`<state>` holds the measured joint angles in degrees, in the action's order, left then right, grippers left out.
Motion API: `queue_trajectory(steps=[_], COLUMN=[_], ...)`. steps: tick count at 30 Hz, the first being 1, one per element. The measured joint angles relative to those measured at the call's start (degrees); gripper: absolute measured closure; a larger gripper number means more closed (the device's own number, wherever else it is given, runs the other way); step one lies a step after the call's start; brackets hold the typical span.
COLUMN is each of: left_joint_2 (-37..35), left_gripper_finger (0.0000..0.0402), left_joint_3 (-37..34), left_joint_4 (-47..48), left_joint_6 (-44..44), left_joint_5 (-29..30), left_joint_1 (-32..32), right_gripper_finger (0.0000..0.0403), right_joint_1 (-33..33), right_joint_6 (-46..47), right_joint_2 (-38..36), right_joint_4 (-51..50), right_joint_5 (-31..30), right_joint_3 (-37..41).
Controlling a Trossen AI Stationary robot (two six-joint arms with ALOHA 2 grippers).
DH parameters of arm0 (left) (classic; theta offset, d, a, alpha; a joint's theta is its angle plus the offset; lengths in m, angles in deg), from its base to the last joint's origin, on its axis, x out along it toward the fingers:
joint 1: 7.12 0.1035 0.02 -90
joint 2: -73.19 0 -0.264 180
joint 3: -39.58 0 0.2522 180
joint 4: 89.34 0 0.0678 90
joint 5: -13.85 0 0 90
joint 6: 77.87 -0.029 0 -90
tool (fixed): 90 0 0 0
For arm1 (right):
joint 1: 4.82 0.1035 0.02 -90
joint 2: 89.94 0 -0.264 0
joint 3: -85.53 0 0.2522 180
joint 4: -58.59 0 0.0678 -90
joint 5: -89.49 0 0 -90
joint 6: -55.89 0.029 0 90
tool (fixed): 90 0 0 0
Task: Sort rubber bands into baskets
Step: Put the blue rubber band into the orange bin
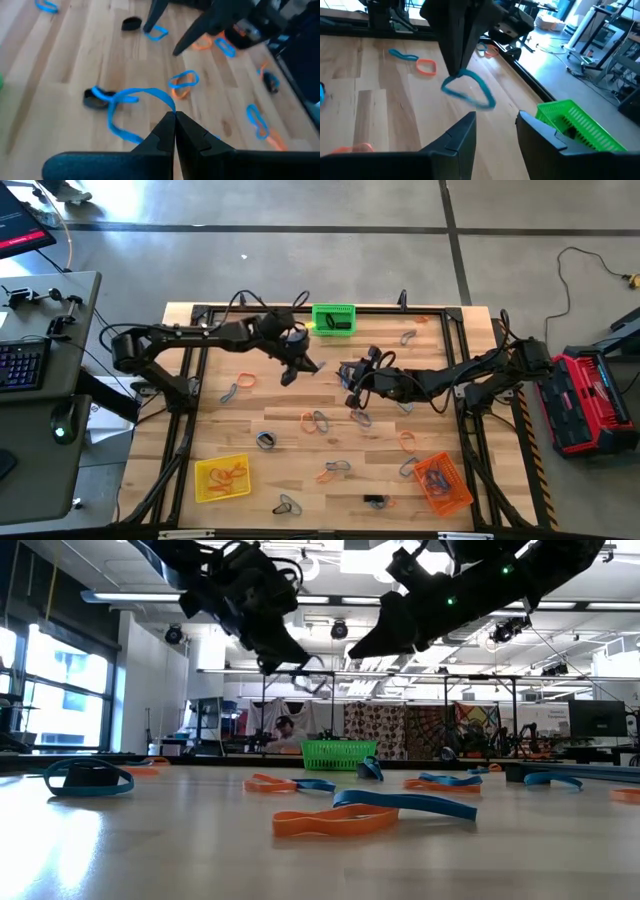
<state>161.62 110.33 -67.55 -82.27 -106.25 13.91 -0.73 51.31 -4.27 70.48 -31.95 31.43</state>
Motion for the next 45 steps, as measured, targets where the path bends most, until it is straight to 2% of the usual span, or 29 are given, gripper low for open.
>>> queue_trajectory(steps=[7,17,21,28,31,40,45], left_joint_2=[0.9,0.9,0.9,0.9,0.9,0.9,0.9], left_gripper_finger=[0.0401,0.0401,0.0401,0.0401,0.0401,0.0400,0.0378], left_joint_3=[0.0,0.0,0.0,0.0,0.0,0.0,0.0], left_joint_4=[-10.1,-13.1,-14.0,-14.6,-14.6,-13.8,-13.0], left_joint_6=[4.8,6.3,6.9,7.2,7.2,6.3,3.7], left_joint_5=[-1.6,-0.9,-0.9,-0.7,-0.7,6.6,8.2], left_joint_1=[-3.4,-6.3,-6.3,-6.1,-6.1,-6.1,-6.1], right_gripper_finger=[0.0273,0.0279,0.0308,0.0394,0.0394,0.0401,0.0402], right_joint_1=[0.1,0.1,0.1,0.1,0.1,0.1,0.1], right_joint_6=[-3.2,-7.5,-9.3,-10.1,-10.5,-10.8,-10.8], right_joint_2=[0.1,0.3,0.3,0.3,0.3,0.3,0.3], right_joint_4=[1.7,5.0,5.6,5.5,5.5,5.5,5.5], right_joint_5=[0.0,-1.2,-2.5,-2.5,-2.5,-2.8,-3.1], right_joint_3=[0.0,0.0,0.0,0.0,0.0,0.0,0.0])
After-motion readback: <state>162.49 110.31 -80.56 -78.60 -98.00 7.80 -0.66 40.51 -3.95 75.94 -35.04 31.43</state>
